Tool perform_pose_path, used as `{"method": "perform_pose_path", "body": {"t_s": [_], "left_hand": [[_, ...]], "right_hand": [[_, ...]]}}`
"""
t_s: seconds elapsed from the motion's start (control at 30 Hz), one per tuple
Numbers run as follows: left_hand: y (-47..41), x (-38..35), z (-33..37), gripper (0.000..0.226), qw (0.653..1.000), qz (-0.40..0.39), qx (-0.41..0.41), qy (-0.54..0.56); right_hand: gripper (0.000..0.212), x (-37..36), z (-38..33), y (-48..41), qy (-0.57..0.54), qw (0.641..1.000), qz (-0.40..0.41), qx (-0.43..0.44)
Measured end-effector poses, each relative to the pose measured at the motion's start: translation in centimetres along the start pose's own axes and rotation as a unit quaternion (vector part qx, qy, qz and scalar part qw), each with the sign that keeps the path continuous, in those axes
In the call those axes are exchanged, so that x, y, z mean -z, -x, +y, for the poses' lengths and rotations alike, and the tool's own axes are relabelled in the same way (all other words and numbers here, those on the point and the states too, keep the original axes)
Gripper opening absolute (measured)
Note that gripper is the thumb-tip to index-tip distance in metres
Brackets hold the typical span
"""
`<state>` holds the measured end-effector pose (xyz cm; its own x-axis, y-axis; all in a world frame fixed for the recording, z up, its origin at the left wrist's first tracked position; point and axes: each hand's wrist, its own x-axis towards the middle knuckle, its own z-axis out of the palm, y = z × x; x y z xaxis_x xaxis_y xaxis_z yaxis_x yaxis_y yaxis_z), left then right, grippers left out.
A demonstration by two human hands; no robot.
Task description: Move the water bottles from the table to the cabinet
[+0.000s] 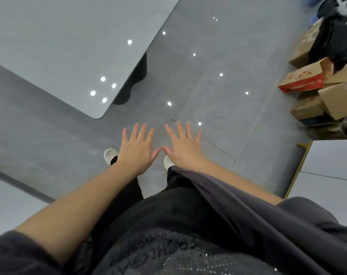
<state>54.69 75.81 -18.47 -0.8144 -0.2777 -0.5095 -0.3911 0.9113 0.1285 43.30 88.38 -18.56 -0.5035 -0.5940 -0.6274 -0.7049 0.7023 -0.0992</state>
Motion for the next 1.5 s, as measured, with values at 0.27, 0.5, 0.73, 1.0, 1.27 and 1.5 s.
{"method": "perform_pose_path", "body": {"t_s": [0.27,0.5,0.73,1.0,1.27,1.5], "left_hand": [[3.1,2.6,-14.7,0.073,0.998,0.027,-0.050,-0.015],[2.5,4.3,-22.8,0.069,0.998,0.049,-0.043,0.000],[0.6,7.0,-31.1,0.072,0.997,0.075,0.004,0.009],[-4.0,10.9,-42.6,0.069,0.997,0.078,0.013,-0.010],[-7.1,15.1,-51.5,0.070,0.999,0.043,0.002,-0.010],[-12.4,18.4,-57.2,0.070,0.998,0.039,-0.040,-0.025]], "right_hand": [[0.072,3.4,-14.7,-2.2,-0.026,1.000,0.009,-0.013],[0.071,6.1,-22.1,-6.1,-0.033,0.999,0.012,-0.024],[0.071,9.2,-28.3,-11.5,-0.031,0.999,0.014,-0.017],[0.072,13.8,-35.9,-19.7,-0.060,0.997,0.041,-0.030],[0.072,19.2,-42.4,-25.3,-0.102,0.991,0.046,-0.069],[0.071,22.1,-45.8,-29.0,-0.128,0.982,0.052,-0.126]]}}
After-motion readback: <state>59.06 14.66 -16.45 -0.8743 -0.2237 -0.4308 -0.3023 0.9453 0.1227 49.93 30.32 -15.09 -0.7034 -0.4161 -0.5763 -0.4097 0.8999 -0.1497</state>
